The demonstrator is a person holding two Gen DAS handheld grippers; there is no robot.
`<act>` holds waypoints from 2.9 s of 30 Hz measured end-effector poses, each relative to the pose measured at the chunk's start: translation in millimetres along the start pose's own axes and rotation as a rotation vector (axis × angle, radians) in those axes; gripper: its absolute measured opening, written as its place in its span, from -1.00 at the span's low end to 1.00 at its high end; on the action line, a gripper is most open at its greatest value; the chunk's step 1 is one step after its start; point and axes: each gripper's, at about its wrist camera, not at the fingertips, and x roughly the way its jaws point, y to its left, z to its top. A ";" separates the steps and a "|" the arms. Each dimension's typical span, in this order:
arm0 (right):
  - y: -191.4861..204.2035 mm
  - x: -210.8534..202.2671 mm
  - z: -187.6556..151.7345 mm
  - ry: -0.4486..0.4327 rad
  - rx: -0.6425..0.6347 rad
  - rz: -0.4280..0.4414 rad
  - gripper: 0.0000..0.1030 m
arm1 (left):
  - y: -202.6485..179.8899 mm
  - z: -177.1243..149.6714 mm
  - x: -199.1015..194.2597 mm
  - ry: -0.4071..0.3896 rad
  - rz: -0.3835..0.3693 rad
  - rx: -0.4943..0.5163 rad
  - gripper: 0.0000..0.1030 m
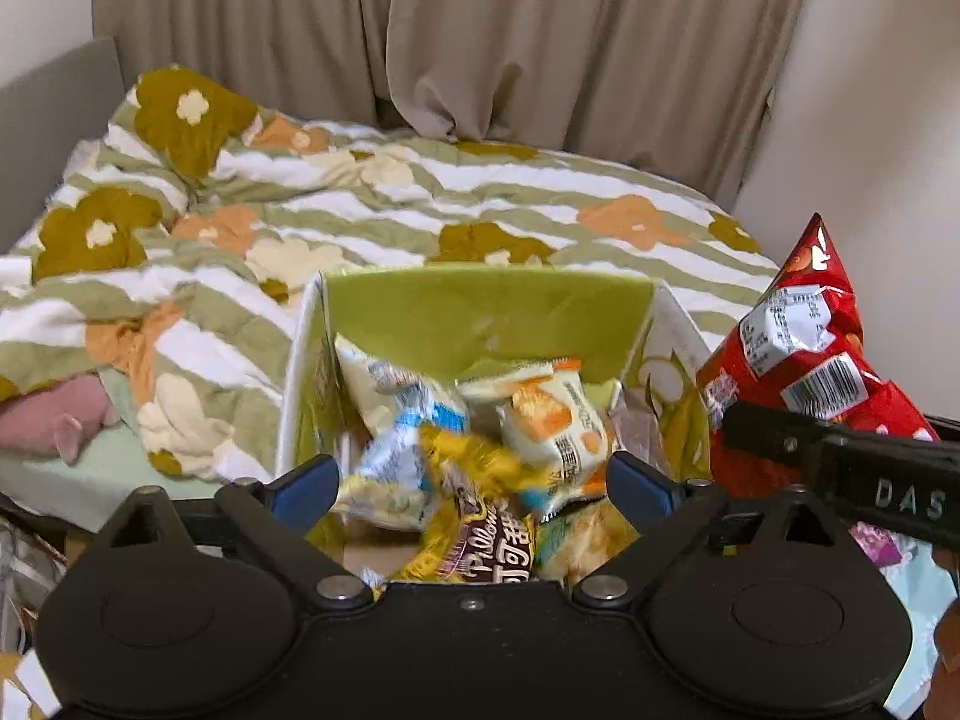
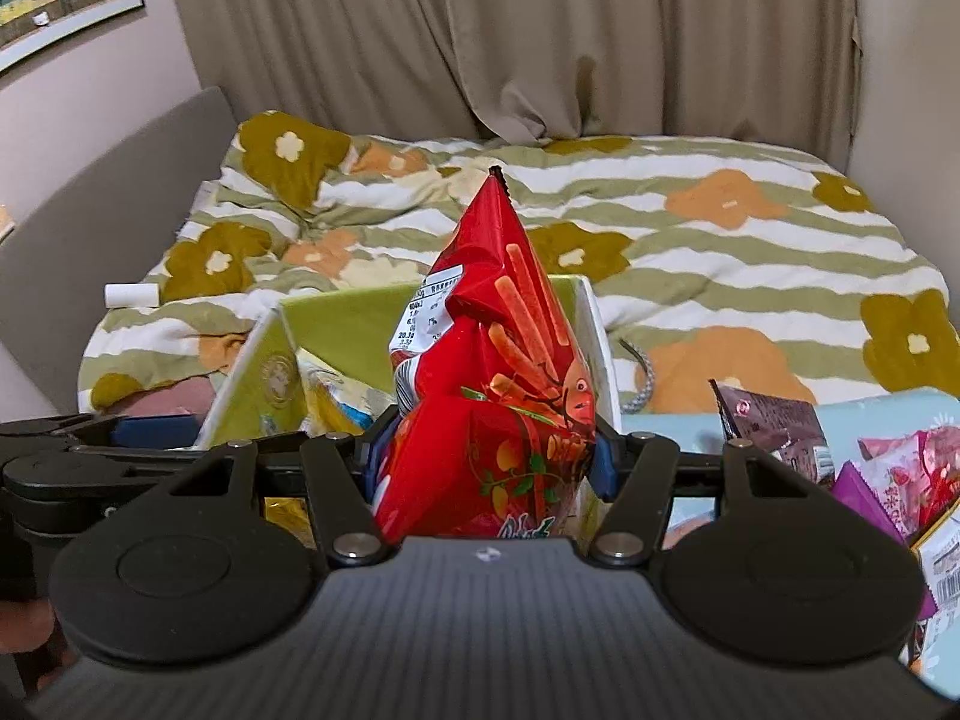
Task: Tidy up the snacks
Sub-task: 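Carry both bags into the cardboard box and open both tools, then withdraw both tools from the box back toward the snack tray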
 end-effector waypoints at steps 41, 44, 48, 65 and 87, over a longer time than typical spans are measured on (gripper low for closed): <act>-7.3 44.8 18.1 -0.015 -0.078 0.031 1.00 | 3.4 3.7 -15.7 -0.006 0.135 -0.092 0.90; -4.3 27.5 15.4 -0.040 -0.077 0.032 1.00 | -2.7 1.1 -29.5 -0.031 0.141 -0.068 0.90; -4.4 -0.3 11.9 -0.074 -0.072 0.027 1.00 | -10.9 -4.1 -50.5 -0.069 0.131 -0.043 0.90; -75.9 -127.3 -33.3 -0.143 -0.009 -0.162 1.00 | -99.7 -23.5 -91.7 -0.180 -0.055 0.199 0.90; -299.6 -123.5 -86.0 0.017 -0.061 -0.143 1.00 | -306.1 -78.1 22.7 -0.030 -0.146 0.578 0.90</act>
